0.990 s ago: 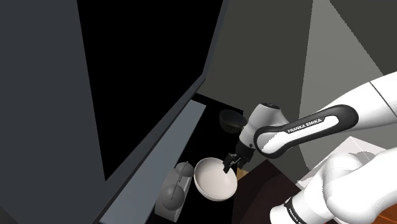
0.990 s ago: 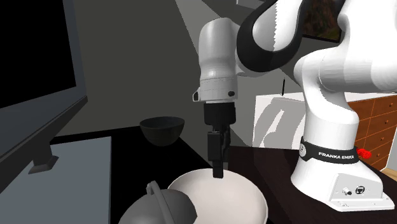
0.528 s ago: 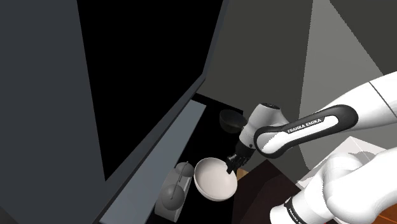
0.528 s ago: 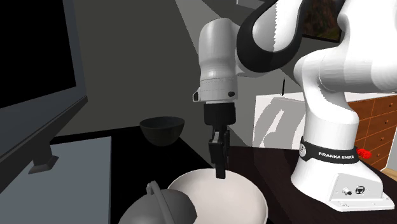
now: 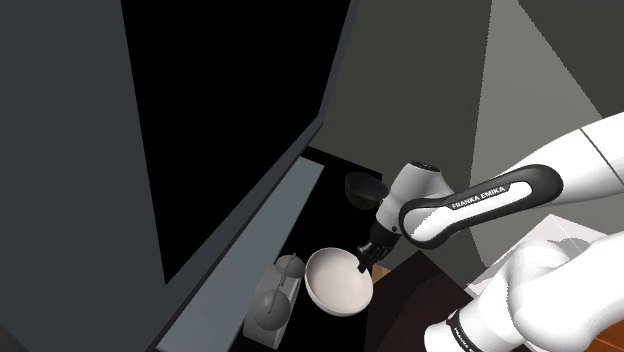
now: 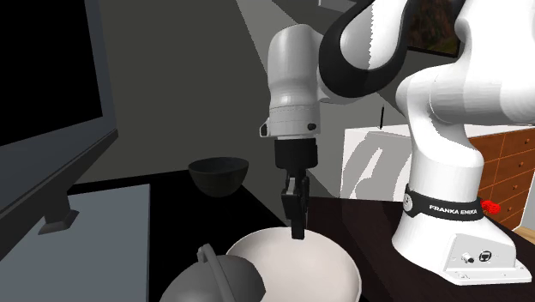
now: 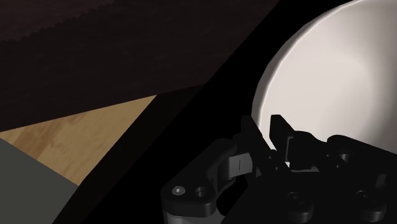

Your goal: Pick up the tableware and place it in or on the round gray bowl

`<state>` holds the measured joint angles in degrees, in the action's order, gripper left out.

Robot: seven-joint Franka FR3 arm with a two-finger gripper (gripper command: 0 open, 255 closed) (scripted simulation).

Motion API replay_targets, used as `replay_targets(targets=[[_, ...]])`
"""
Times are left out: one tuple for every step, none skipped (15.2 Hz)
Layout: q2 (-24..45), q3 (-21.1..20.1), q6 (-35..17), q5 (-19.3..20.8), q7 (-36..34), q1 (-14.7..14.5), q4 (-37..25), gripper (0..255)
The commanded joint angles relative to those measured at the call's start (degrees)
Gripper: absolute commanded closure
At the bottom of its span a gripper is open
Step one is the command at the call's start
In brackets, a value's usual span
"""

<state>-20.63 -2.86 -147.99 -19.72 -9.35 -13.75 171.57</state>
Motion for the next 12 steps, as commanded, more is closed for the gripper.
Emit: replay_targets(targets=[[-1.2,-0.1,1.3,0.5,-0.5,0.3,-0.1,255],[-2.4,-0.3,2.6,1.0,-0.9,0.6,-0.2,255],[-3.6,-0.4,3.9,1.4,-1.3,0.9,-0.3,255],[-4.7,-0.4,5.2,1.8,-1.7,1.1,-0.5,255],[-5.8,-0.5,6.4,2.2,-2.0,1.3,-0.7,255],[-6.9,-0.6,7.7,2.6,-2.3,1.5,-0.9,255],[-7.9,-0.6,8.9,2.9,-2.7,1.7,-1.1,255],[-8.9,-0.7,10.2,3.2,-2.9,1.9,-1.4,255],[-9.9,-0.7,11.4,3.5,-3.2,2.1,-1.6,255],[-10.8,-0.7,12.6,3.8,-3.5,2.2,-1.9,255],[-11.7,-0.8,13.8,4.0,-3.7,2.4,-2.2,255],[-12.6,-0.8,15.0,4.3,-4.0,2.5,-2.5,255]])
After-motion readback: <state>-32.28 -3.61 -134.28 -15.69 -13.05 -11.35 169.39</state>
